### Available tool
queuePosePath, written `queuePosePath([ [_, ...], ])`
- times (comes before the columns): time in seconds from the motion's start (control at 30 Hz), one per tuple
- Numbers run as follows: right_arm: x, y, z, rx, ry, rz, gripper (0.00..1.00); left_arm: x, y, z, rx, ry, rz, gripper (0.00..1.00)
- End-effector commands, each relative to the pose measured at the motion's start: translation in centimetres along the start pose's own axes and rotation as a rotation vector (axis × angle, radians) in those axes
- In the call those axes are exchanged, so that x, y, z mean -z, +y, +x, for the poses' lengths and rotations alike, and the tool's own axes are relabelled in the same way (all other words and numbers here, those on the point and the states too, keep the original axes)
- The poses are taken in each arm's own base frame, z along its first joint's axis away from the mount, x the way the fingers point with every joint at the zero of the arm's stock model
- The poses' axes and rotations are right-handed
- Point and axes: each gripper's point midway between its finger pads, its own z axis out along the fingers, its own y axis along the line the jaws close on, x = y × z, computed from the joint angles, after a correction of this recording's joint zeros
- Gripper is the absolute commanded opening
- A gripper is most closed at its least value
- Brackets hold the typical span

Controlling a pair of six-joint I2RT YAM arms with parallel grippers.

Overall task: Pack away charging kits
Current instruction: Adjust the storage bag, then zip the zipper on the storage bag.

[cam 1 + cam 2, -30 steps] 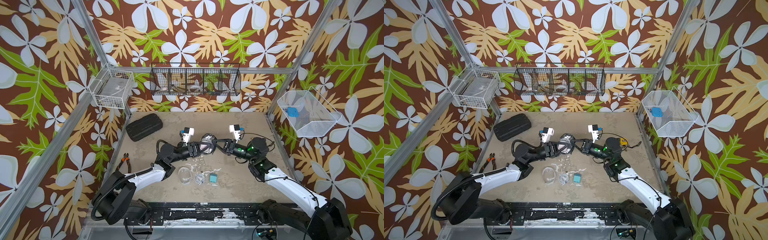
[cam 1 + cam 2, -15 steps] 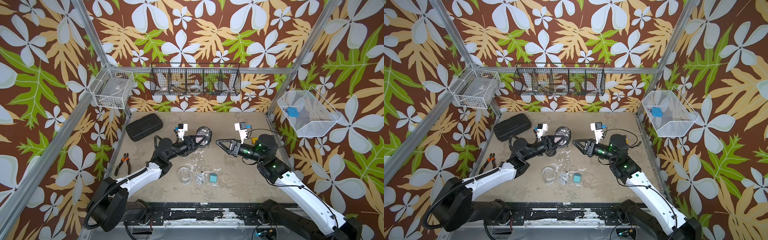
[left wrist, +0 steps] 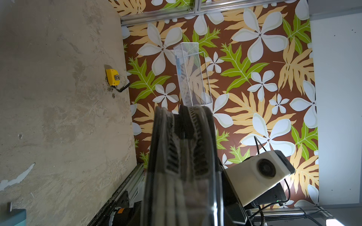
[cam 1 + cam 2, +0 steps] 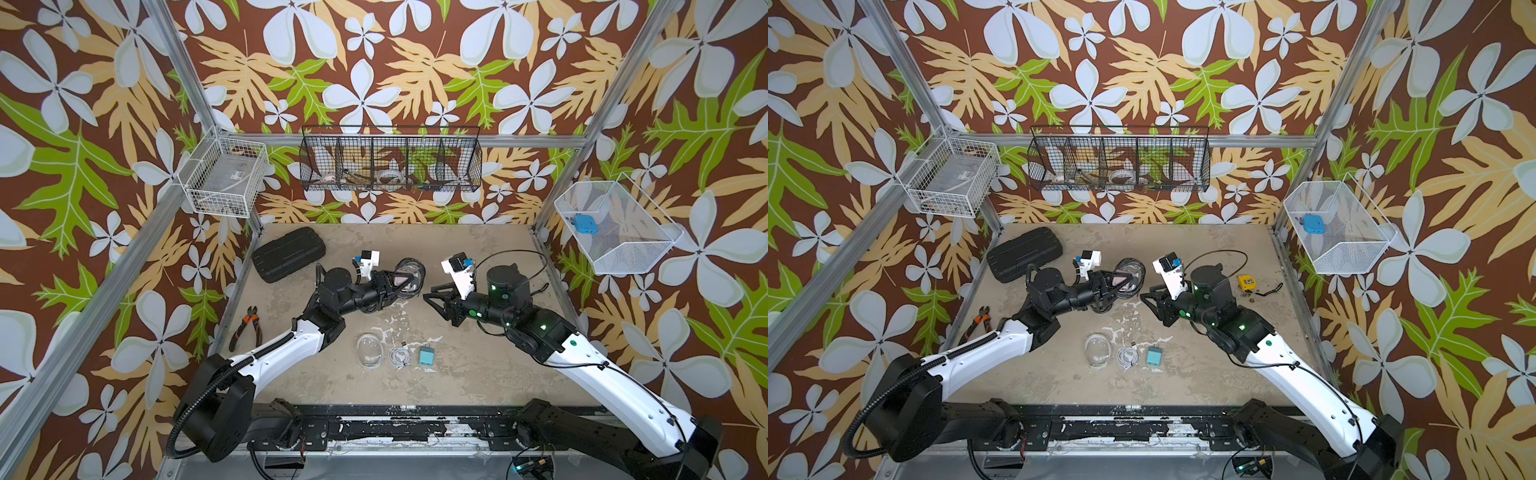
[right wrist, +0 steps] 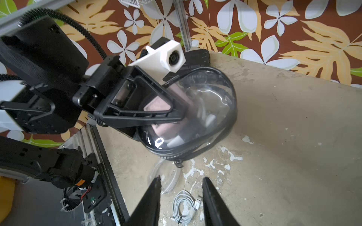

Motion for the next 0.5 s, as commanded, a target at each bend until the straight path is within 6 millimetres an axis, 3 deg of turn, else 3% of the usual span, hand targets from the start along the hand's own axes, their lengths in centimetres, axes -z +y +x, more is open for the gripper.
queuePosePath([
  [0.0,-0.1,0.1,-0.1,0.082,-0.008,0.012,0.37,0.0,-0.4,0.1,0.010,0.006,0.031,0.14],
  [0.47,-2.5,-0.3,1.1,0.093,0.043,0.022,0.35,-0.6,-0.9,0.0,0.010,0.026,0.055,0.14],
])
